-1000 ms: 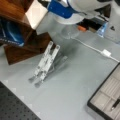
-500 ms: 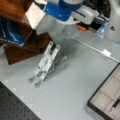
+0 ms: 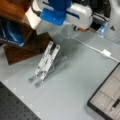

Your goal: Open the box. Pick up the pen. Place the pen in the box. Pick up the book. Place the book on the shelf.

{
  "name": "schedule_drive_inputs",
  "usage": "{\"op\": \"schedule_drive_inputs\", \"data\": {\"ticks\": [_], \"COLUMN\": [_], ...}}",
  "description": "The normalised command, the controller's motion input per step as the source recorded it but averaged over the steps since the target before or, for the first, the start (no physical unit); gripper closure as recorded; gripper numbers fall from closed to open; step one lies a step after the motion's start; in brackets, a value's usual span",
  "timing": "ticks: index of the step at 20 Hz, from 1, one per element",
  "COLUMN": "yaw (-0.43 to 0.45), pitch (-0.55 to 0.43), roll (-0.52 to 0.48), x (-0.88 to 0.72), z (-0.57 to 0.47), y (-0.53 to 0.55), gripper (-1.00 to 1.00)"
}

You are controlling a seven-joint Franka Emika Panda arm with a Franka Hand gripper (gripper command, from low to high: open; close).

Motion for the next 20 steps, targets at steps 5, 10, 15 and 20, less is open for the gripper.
{"op": "schedule_drive_inputs", "data": {"ticks": [5,10,15,20], "yaw": [-0.187,-0.139,-0.114,-0.108], "pitch": [-0.394,-0.362,-0.349,-0.285], "roll": [0.316,0.153,0.09,-0.001], "x": [-0.29,-0.36,-0.33,-0.25], "z": [-0.3,-0.3,-0.26,-0.15], "y": [0.15,0.11,0.1,0.13], "gripper": [-1.0,-1.0,-1.0,-1.0]}}
